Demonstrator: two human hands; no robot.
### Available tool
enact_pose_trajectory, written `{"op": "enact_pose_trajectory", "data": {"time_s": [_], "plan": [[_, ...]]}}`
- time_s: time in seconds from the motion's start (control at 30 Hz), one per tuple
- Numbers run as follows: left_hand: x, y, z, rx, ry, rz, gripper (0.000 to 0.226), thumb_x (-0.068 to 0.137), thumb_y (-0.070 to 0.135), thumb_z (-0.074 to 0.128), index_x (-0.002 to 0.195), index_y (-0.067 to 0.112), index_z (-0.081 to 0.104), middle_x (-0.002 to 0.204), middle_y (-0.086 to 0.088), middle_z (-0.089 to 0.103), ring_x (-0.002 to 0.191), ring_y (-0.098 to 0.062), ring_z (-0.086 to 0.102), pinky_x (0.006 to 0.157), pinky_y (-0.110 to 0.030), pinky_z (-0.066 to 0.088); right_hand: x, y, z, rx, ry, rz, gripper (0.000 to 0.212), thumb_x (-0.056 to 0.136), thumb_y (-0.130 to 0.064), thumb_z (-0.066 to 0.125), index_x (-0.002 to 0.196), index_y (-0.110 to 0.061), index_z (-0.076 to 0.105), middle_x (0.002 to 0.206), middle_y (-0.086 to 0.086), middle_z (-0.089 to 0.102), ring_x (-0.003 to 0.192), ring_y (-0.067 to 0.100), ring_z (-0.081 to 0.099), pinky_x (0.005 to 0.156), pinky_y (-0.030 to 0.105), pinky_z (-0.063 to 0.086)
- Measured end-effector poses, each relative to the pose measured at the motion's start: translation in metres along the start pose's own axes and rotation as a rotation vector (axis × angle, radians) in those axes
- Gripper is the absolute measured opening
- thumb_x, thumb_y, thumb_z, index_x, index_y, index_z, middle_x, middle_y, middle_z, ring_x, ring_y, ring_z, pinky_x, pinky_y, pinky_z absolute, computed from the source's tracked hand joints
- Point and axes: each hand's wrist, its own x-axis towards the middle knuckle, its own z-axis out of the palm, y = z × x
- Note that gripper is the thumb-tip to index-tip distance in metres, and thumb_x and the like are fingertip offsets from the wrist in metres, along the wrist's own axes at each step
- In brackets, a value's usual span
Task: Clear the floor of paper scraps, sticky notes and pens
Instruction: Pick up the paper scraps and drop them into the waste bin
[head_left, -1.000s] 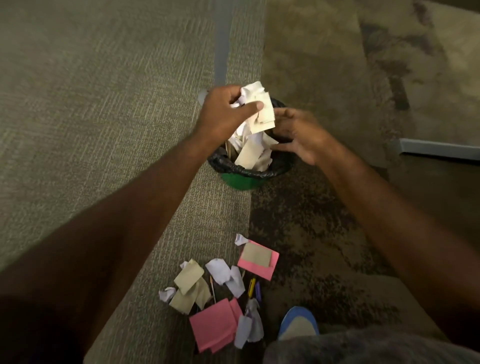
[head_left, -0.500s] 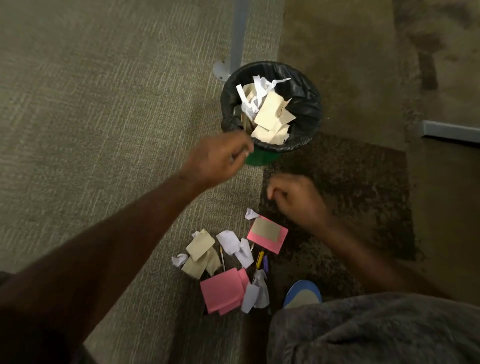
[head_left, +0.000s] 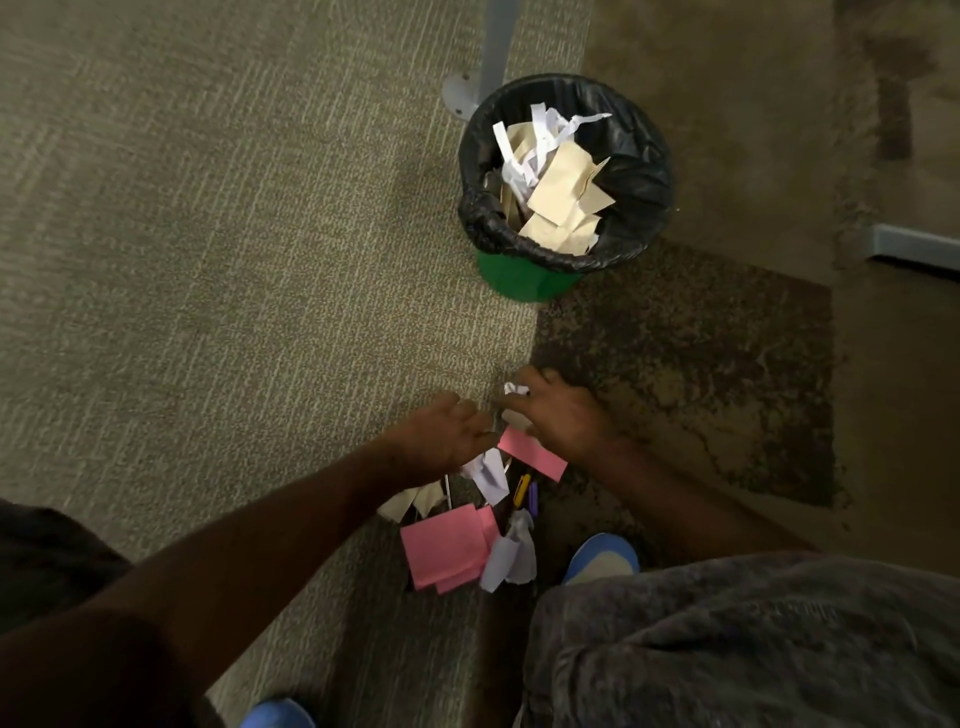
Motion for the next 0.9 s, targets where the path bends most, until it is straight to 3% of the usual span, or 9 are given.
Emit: {"op": "enact_pose_trajectory", "data": {"time_s": [0.07, 0.2, 0.33, 0.43, 0.53, 0.63, 0.7, 0.8, 0.9], "plan": [[0.000, 0.001, -0.001, 0.004, -0.009, 0.013, 0.026, 0.093, 0.014, 0.039, 0.113, 0.014, 0.056, 0.107, -0.009, 0.062, 0.095, -0.028, 0.058, 0.085, -0.042, 0.048, 0.001, -0.001, 0.001, -0.026, 0.093, -0.021, 0.036, 0.073, -0.021, 0.082, 0.104, -0.028, 0.065, 0.115, 0.002, 0.062, 0.096, 0.024, 0.062, 0.053, 0.032, 0.052], [0.003, 0.001, 0.004, -0.023, -0.011, 0.017, 0.027, 0.091, 0.012, 0.040, 0.108, 0.015, 0.060, 0.106, -0.006, 0.064, 0.098, -0.026, 0.059, 0.087, -0.041, 0.048, 0.002, 0.001, 0.011, 0.124, 0.161, -0.005, 0.034, 0.071, -0.012, 0.080, 0.101, -0.018, 0.064, 0.102, 0.002, 0.067, 0.098, 0.026, 0.063, 0.063, 0.033, 0.053], [0.010, -0.009, 0.008, -0.165, -0.001, -0.037, 0.020, 0.093, 0.022, 0.046, 0.104, 0.016, 0.061, 0.106, -0.004, 0.066, 0.102, -0.025, 0.058, 0.090, -0.039, 0.043, 0.004, 0.013, 0.013, 0.518, 0.192, 0.095, 0.017, 0.084, -0.005, 0.064, 0.100, -0.009, 0.069, 0.101, 0.009, 0.070, 0.096, 0.029, 0.063, 0.079, 0.040, 0.052], [0.009, -0.022, 0.003, -0.414, -0.003, -0.098, 0.015, 0.090, 0.033, 0.053, 0.087, 0.019, 0.059, 0.093, -0.004, 0.062, 0.092, -0.024, 0.057, 0.080, -0.035, 0.042, -0.002, 0.023, 0.007, 0.928, 0.269, 0.237, 0.015, 0.086, 0.004, 0.064, 0.096, -0.006, 0.069, 0.092, 0.008, 0.072, 0.084, 0.021, 0.066, 0.075, 0.036, 0.053], [0.004, -0.034, -0.004, -0.693, 0.004, -0.204, 0.018, 0.080, 0.025, 0.063, 0.075, 0.027, 0.047, 0.078, 0.009, 0.049, 0.072, -0.012, 0.049, 0.064, -0.027, 0.035, -0.009, 0.034, -0.001, 1.229, 0.264, 0.401, 0.016, 0.090, 0.006, 0.056, 0.087, -0.010, 0.060, 0.079, 0.005, 0.065, 0.072, 0.015, 0.060, 0.061, 0.029, 0.050], [0.004, -0.040, -0.011, -0.821, -0.009, -0.355, 0.022, 0.077, 0.013, 0.060, 0.071, 0.024, 0.042, 0.062, 0.010, 0.043, 0.055, -0.004, 0.038, 0.052, -0.025, 0.028, -0.012, 0.042, -0.001, 1.256, 0.223, 0.506, 0.020, 0.091, 0.003, 0.058, 0.082, -0.013, 0.053, 0.076, 0.010, 0.058, 0.064, 0.015, 0.055, 0.051, 0.027, 0.049], [0.005, -0.044, -0.012, -0.844, -0.030, -0.431, 0.022, 0.080, 0.006, 0.052, 0.071, 0.024, 0.042, 0.059, 0.008, 0.044, 0.053, -0.008, 0.040, 0.050, -0.025, 0.029, -0.012, 0.042, 0.001, 1.165, 0.144, 0.509, 0.018, 0.088, 0.001, 0.066, 0.083, -0.011, 0.054, 0.075, 0.009, 0.057, 0.067, 0.017, 0.056, 0.052, 0.026, 0.050], [0.004, -0.048, -0.014, -0.800, -0.056, -0.494, 0.025, 0.078, -0.001, 0.049, 0.076, 0.023, 0.046, 0.061, 0.007, 0.047, 0.059, -0.019, 0.048, 0.050, -0.025, 0.028, -0.008, 0.033, 0.007, 1.037, 0.065, 0.478, 0.024, 0.080, 0.001, 0.075, 0.080, -0.012, 0.055, 0.071, -0.002, 0.057, 0.070, 0.013, 0.055, 0.060, 0.024, 0.047], [-0.001, -0.054, -0.017, -0.732, -0.108, -0.547, 0.020, 0.080, 0.002, 0.051, 0.084, 0.021, 0.055, 0.072, 0.002, 0.057, 0.071, -0.025, 0.057, 0.056, -0.026, 0.033, -0.003, 0.021, 0.014, 1.000, 0.058, 0.513, 0.034, 0.072, -0.008, 0.086, 0.092, -0.010, 0.058, 0.083, 0.005, 0.059, 0.076, 0.017, 0.056, 0.072, 0.034, 0.047]]}}
